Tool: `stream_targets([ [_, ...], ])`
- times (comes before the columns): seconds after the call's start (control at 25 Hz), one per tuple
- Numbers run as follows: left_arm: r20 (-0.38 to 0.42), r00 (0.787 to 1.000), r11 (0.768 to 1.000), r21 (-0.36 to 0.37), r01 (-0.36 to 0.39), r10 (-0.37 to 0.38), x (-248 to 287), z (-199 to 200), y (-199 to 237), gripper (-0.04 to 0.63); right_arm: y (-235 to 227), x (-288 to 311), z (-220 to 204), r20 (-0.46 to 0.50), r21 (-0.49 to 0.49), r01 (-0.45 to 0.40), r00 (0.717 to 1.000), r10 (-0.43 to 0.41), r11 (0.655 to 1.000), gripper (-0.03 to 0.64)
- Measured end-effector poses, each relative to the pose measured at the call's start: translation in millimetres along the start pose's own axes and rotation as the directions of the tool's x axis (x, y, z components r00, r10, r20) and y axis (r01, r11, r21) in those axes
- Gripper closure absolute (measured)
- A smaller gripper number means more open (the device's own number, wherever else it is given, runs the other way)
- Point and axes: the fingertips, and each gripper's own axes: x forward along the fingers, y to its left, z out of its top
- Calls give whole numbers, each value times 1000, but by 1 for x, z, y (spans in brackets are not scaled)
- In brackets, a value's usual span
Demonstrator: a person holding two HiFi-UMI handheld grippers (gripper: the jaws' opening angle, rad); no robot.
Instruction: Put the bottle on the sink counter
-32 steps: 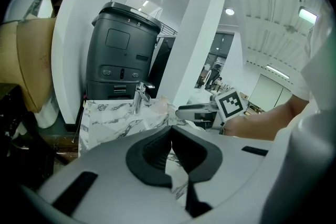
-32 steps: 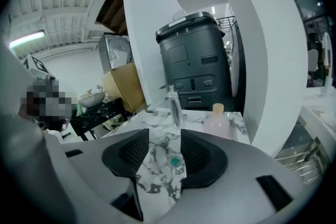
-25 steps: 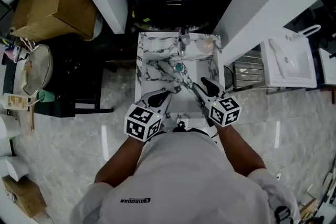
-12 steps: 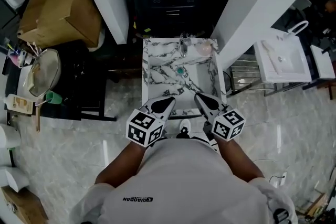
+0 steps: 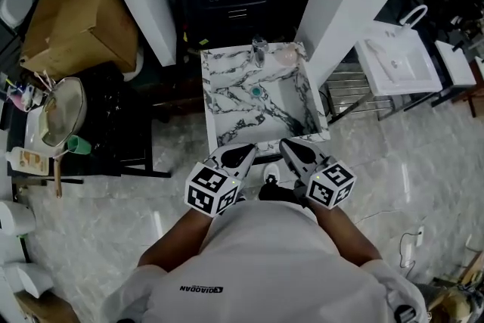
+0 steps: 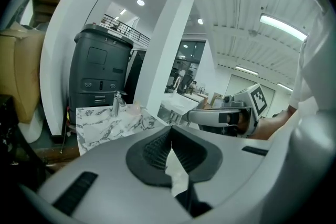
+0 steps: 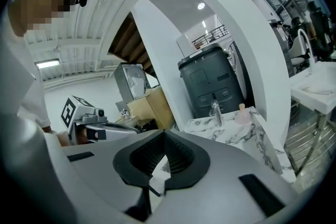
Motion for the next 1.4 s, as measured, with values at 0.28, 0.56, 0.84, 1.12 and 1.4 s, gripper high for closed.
stream_targets([
  [0.28,17,1000,1000,19,5,-5,-13,-2,-19,580,18,-18,1,15,-58,-8,1000,9,998,577],
  [0.56,62,997,999,18,-49,48,-14,7,-43,580,17,-34,11,9,-91,-59,998,60,994,577],
  [0.84,84,994,995,-72,-62,68,10,6,-87,580,5,-78,14,-13,-132,-106,994,105,986,577],
  [1.12,94,989,988,-117,-105,117,21,2,-126,581,-12,-127,10,6,-136,-121,992,122,983,577],
  [1.4,85,980,982,-72,-173,179,23,-8,-162,580,-17,-163,-2,-5,-125,-158,987,159,980,577],
])
